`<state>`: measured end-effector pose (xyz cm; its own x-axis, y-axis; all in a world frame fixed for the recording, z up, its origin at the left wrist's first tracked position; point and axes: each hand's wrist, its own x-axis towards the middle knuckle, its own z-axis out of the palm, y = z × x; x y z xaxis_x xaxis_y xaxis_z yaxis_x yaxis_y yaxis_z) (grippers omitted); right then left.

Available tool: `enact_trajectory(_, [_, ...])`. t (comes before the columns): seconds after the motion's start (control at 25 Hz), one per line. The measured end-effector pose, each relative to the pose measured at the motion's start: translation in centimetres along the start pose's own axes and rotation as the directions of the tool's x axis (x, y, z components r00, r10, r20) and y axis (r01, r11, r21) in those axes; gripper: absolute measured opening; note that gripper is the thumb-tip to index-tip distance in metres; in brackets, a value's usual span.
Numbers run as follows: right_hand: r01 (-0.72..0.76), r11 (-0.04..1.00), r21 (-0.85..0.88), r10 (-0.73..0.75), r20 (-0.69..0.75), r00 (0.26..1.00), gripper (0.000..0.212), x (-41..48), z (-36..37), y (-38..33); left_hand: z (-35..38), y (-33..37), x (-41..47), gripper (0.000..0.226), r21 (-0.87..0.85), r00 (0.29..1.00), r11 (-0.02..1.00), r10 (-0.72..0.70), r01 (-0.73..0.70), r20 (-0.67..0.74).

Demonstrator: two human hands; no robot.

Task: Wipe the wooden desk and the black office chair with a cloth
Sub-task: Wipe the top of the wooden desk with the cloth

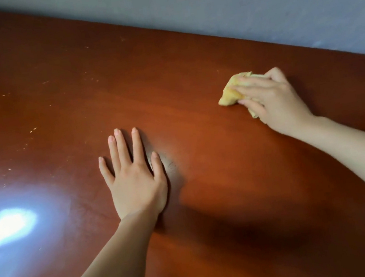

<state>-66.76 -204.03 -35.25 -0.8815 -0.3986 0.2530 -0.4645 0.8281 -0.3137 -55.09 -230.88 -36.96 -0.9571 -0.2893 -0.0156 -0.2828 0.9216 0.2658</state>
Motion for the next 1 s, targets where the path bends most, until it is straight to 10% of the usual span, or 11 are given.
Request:
enact_trajectory(0.32, [-0.399, 0.913, -0.088, 0.382, -0.163, 0.91, 0.031, 7.9, 1.8, 2.7, -0.4, 0.8, 0.0, 0.065, -0.003, 1.0, 1.0, -0.011, 0.011, 0.008])
enact_trajectory(1.0, [0.007, 0.999, 0.037, -0.008, 0.031, 0.999, 0.032, 3.7, 6.4, -13.8, -1.6, 0.3, -1.0, 0.052, -0.295, 1.0, 0.955, 0.005, -0.008, -0.01])
